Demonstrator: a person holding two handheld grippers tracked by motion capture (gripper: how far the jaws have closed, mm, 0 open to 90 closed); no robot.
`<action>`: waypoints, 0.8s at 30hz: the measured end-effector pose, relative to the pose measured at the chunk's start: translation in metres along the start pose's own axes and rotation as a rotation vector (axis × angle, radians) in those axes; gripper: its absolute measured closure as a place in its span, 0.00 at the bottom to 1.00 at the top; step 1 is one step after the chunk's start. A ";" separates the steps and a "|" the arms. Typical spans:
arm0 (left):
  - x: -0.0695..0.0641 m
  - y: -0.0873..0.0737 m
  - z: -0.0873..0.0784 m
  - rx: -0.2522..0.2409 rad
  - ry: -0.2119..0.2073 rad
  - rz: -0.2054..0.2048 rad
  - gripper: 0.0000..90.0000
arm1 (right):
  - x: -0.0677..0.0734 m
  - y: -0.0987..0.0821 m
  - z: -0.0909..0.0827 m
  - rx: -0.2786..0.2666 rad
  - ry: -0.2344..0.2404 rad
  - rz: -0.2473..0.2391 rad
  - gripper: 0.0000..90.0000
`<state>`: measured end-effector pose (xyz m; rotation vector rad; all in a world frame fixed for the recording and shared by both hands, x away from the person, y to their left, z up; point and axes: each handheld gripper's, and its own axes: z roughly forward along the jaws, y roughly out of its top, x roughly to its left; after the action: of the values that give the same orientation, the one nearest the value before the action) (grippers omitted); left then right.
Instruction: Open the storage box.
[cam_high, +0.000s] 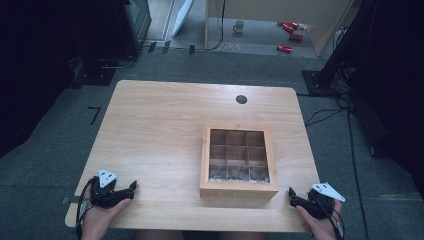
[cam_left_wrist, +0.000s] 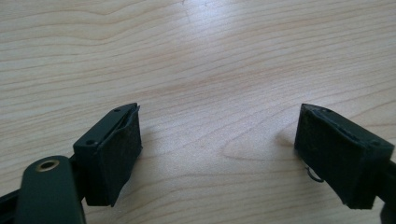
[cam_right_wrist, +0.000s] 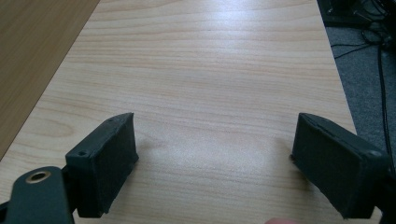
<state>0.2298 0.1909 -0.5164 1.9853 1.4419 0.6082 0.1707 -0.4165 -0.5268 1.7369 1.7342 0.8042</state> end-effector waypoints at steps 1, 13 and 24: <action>0.000 0.000 0.000 0.000 0.000 0.000 0.18 | 0.000 0.000 0.000 0.000 0.000 0.000 0.15; -0.031 0.016 -0.014 -0.075 -0.104 0.010 0.18 | 0.007 0.002 -0.006 -0.003 0.008 -0.025 0.26; -0.075 0.028 -0.017 -0.099 -0.222 0.072 0.18 | 0.019 0.015 -0.030 -0.081 0.052 0.014 0.26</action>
<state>0.2141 0.1171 -0.4856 1.9654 1.1899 0.4634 0.1580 -0.3990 -0.4951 1.6906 1.7006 0.9204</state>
